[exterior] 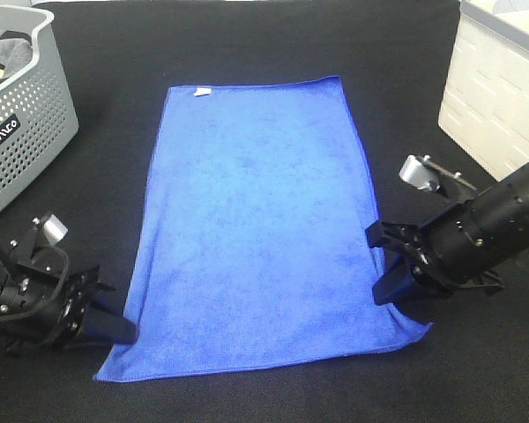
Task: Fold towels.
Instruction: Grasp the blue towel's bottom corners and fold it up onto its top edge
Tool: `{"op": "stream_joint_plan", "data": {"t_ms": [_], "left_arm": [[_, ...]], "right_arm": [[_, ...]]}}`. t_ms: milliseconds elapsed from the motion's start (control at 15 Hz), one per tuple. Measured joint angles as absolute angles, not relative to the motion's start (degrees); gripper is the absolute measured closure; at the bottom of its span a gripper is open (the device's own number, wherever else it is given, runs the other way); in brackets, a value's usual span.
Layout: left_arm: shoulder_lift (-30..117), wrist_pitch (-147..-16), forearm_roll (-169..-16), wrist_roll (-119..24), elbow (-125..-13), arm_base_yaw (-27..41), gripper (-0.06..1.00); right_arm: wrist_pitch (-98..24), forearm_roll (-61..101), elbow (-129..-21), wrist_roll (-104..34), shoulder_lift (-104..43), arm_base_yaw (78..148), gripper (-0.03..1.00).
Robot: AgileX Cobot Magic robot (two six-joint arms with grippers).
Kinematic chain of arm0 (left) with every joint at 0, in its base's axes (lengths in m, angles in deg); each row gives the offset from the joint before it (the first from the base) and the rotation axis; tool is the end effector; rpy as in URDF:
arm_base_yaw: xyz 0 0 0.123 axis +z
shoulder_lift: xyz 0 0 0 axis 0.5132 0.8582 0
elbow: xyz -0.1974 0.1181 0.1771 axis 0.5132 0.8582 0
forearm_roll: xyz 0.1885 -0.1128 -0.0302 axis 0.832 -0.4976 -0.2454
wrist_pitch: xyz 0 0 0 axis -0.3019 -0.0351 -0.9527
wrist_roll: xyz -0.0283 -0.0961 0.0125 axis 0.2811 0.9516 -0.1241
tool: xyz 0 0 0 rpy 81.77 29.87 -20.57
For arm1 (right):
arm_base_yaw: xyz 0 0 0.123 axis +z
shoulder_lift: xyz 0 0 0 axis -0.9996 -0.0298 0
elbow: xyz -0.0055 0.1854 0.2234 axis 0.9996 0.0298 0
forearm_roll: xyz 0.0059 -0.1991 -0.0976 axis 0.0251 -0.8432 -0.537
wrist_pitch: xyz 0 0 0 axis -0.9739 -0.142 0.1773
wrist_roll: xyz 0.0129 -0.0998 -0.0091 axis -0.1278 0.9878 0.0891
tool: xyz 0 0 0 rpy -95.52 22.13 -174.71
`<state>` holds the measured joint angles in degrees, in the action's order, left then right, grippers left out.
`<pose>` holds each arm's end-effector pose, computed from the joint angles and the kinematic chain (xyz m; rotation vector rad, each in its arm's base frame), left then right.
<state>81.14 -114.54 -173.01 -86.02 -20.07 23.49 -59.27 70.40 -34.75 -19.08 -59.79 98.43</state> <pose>0.2339 -0.0910 0.0934 -0.2297 2.8366 -1.0186 0.2498 0.0902 0.1354 0.0519 2.9050 0.7449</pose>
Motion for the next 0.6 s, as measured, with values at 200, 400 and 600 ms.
{"op": "stream_joint_plan", "data": {"t_ms": [200, 400, 600], "left_arm": [[79.88, -114.99, -166.71, -81.09, -19.55, 23.49, 0.94], [72.55, -114.99, -164.48, -80.01, -14.63, 23.49, 0.94], [66.53, -114.65, -160.06, -75.82, -10.22, 23.49, 0.94]], "right_arm": [[-59.9, 68.8, -30.86, -20.68, -55.37, 98.43, 0.97], [-61.16, 68.74, -25.53, -20.74, -52.57, 98.61, 0.97], [-61.79, 68.74, -20.77, -20.74, -49.65, 98.61, 0.97]]}}
